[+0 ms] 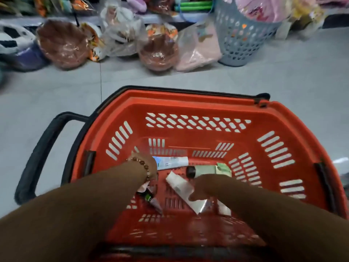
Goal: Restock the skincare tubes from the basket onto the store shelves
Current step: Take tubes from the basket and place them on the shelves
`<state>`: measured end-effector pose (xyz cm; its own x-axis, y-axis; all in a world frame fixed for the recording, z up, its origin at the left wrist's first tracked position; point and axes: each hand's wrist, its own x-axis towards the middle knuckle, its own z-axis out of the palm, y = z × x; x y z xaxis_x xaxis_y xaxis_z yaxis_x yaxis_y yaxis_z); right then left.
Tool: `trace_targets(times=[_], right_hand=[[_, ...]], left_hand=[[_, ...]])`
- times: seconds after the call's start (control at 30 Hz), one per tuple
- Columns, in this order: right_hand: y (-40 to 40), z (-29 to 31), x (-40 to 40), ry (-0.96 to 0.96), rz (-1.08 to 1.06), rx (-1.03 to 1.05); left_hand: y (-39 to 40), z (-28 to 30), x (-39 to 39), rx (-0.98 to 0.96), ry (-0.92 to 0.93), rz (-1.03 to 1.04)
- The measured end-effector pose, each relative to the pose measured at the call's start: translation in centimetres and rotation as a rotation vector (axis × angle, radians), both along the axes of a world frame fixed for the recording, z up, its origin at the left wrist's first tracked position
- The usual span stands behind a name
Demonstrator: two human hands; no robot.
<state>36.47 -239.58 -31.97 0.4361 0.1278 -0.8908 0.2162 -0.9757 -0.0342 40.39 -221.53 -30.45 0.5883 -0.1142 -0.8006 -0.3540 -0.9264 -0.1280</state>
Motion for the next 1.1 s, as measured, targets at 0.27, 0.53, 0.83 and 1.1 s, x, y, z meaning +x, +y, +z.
trace_targets(times=[0.27,0.53,0.83,1.1], right_hand=[[2.1,-5.7,0.3,-0.125,0.161,-0.024],[-0.3,-1.1,2.6,-0.155,0.126,0.157],[-9.8,18.8,-2.2,-0.684,0.023,0.516],[-19.2,32.4,-17.8,-1.106,-0.521,0.856]], left_hand=[[0.2,-6.4,-0.3,0.102,-0.051,0.167],[0.0,-0.8,1.7,-0.227,0.098,0.548],[-4.0,13.2,0.5,-0.935,0.480,1.120],[-17.0,25.5,-9.3,-1.434,1.078,0.929]])
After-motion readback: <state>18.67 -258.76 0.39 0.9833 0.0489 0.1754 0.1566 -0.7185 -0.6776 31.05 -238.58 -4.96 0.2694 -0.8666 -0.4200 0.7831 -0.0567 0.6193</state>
